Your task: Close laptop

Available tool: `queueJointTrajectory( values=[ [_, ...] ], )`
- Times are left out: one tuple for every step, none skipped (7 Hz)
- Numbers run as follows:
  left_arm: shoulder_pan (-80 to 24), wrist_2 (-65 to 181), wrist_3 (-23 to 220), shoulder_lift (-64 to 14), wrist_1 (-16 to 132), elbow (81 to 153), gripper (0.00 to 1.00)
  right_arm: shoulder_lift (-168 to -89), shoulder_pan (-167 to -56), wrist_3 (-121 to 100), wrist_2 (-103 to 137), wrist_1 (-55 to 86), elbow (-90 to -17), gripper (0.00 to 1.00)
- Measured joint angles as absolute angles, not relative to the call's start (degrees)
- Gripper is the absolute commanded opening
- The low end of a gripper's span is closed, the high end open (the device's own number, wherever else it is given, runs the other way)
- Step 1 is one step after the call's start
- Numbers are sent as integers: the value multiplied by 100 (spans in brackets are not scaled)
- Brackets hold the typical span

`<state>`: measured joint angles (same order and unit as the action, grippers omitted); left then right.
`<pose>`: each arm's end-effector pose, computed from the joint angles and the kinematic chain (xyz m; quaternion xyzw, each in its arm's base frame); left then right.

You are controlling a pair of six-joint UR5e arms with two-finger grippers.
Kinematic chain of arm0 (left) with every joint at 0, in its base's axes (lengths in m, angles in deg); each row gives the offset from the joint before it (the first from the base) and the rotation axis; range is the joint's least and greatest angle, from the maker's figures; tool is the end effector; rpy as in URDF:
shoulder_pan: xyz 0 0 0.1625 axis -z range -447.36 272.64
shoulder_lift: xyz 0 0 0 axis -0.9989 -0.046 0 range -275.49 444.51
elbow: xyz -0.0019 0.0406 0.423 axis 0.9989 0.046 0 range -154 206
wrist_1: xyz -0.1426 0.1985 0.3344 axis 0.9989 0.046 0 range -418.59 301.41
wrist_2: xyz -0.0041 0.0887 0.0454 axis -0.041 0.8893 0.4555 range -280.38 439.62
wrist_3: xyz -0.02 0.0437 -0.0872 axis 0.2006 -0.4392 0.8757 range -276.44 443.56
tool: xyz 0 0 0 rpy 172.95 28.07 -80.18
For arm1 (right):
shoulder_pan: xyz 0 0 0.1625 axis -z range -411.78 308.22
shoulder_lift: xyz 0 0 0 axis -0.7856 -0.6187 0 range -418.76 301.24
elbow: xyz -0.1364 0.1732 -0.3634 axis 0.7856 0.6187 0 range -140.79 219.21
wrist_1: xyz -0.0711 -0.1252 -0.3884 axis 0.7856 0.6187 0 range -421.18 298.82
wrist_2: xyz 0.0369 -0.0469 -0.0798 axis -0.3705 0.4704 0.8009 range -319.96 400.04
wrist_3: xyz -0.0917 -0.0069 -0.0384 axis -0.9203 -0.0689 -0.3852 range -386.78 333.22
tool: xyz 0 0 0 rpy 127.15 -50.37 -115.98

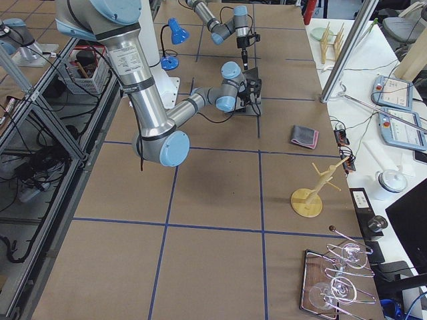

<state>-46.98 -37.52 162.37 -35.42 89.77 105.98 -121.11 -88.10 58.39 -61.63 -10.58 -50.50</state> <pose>0.4669 -0.5126 0.3176 0.1030 0.6316 -0.0467 0.7670 -0.4764 -0.4908 0.3057 0.1129 -0.5422 0.1717 0.8148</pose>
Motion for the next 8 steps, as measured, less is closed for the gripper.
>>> queueJointTrajectory(
  values=[
    [-4717,-3633,16129,-3692,8977,10267,0,-12015,-8811,5798,-6159,-1060,-4810,1],
    [-4751,-3528,16016,-3813,8977,9973,0,-11938,-8808,5763,-6159,-1064,-4573,3],
    [-4782,-3458,15922,-3887,8977,9790,0,-11842,-8812,5707,-6165,-1074,-4375,10],
    [-4792,-3440,15861,-3929,8977,9722,19,-11759,-8834,5660,-6199,-1077,-4300,83],
    [-4779,-3454,15844,-3960,8975,9703,75,-11713,-8928,5645,-6394,-1057,-4286,99],
    [-4755,-3498,15850,-3968,8942,9709,100,-11705,-9074,5640,-6706,-1025,-4283,99],
    [-4724,-3613,15874,-3971,8771,9765,100,-11720,-9215,5627,-6976,-986,-4280,99],
    [-4624,-3857,15895,-3963,8270,9964,100,-11741,-9363,5590,-7245,-818,-4285,99]
  ],
)
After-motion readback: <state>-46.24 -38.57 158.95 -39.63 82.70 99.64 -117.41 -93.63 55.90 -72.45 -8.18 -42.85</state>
